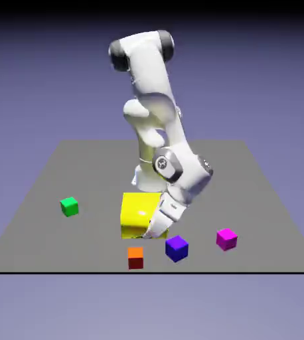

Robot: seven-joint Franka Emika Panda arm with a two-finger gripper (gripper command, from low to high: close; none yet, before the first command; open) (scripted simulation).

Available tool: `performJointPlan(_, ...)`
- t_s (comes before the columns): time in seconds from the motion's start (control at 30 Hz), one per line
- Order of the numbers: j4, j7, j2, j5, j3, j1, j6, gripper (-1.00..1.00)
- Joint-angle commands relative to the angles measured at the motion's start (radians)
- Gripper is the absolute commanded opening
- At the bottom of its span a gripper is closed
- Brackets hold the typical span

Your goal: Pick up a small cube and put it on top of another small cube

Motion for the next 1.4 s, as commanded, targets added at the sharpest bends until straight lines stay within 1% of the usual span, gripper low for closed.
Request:
performJointPlan(0.0, 0.018, -0.014, 0.036, -0.042, 0.025, -0.019, -0.035, 0.0)
performJointPlan(0.13, 0.092, -0.068, 0.181, -0.209, 0.124, -0.097, -0.173, 0.0)
performJointPlan(0.2, 0.095, -0.07, 0.187, -0.215, 0.128, -0.1, -0.179, 0.0)
performJointPlan(0.77, 0.127, -0.067, 0.149, -0.115, -0.487, 0.396, 0.154, 0.0)
performJointPlan(0.8, 0.127, -0.067, 0.148, -0.113, -0.496, 0.403, 0.159, 0.0)
performJointPlan(0.83, 0.127, -0.067, 0.148, -0.113, -0.496, 0.403, 0.159, -1.0)
performJointPlan(0.87, 0.127, -0.067, 0.148, -0.113, -0.496, 0.403, 0.159, -1.0)
performJointPlan(1.37, 0.099, -0.07, 0.182, -0.202, 0.047, -0.034, -0.134, -1.0)
